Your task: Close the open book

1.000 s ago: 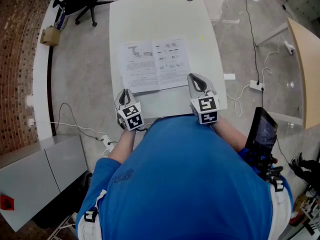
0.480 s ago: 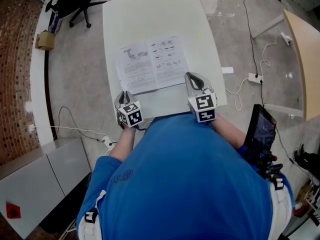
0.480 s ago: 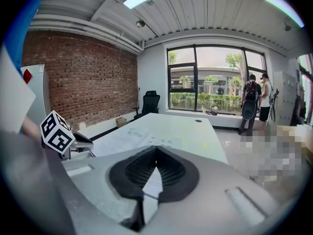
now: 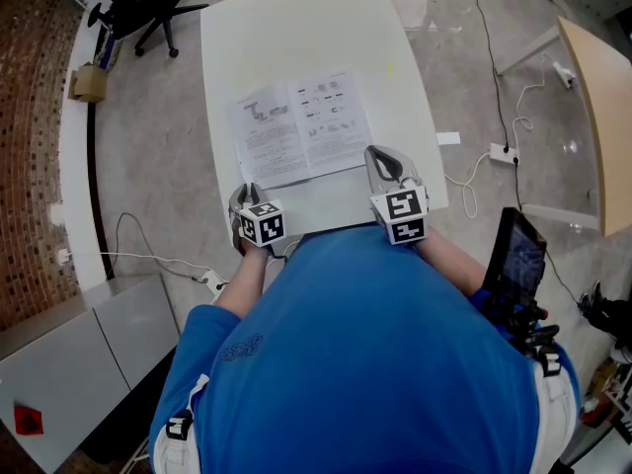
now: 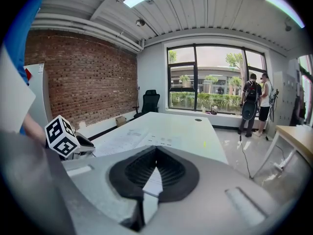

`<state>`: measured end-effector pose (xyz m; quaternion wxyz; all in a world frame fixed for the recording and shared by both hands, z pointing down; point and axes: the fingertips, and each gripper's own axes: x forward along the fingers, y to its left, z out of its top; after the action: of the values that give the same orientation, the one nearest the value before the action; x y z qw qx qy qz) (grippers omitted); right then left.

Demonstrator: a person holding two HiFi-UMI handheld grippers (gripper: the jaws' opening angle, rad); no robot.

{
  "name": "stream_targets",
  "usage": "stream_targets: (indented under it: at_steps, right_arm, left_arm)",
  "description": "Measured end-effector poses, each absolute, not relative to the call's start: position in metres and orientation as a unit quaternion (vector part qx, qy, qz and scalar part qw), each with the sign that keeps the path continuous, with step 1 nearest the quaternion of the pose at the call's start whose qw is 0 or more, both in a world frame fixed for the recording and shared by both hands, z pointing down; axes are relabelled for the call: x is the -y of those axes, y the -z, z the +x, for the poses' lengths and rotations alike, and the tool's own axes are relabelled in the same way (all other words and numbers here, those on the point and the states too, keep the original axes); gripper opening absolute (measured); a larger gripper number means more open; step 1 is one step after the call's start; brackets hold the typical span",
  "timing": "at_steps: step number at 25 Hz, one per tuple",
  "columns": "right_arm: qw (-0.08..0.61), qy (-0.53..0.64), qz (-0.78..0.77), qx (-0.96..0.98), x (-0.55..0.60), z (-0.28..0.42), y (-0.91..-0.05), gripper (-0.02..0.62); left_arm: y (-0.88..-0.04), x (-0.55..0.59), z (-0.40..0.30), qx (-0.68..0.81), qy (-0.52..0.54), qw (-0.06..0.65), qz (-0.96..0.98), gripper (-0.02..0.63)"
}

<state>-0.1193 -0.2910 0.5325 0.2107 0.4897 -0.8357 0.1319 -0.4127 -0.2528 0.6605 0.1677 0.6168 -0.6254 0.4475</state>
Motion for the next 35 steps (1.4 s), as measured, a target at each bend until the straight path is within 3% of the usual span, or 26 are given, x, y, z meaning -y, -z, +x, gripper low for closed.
stream_targets:
  at_steps: [6,7,8,13,35]
  right_arm:
    - [0.214,-0.128,0.485,0.839,0.291,-0.122,-0.533,0.003]
    - [0.214,-0.128,0.484,0.839,0.291,-0.122,-0.533,0.003]
    - [0.214,-0.127,0.484,0.839,0.291,-0.123,-0.533,0.003]
    - [0.214,-0.129,0.487,0.837,0.292,-0.122,-0.531,0.003]
    - [0.206,-0.120,0.485,0.841,0.279,-0.105,-0.538,0.003]
  left_arm:
    - [-0.665,0.254,-0.414,0.618,-0.466,0.150,0.615,0.058]
    - [-0.667,0.253,-0.415,0.618,-0.473,0.145,0.612,0.054]
    - [-0.668,0.252,-0.417,0.618,-0.479,0.138,0.608,0.006]
    - [-0.666,0.243,-0.425,0.624,-0.481,0.114,0.606,0.008]
    - [-0.606,0.257,-0.367,0.650,-0.337,0.051,0.680,0.008]
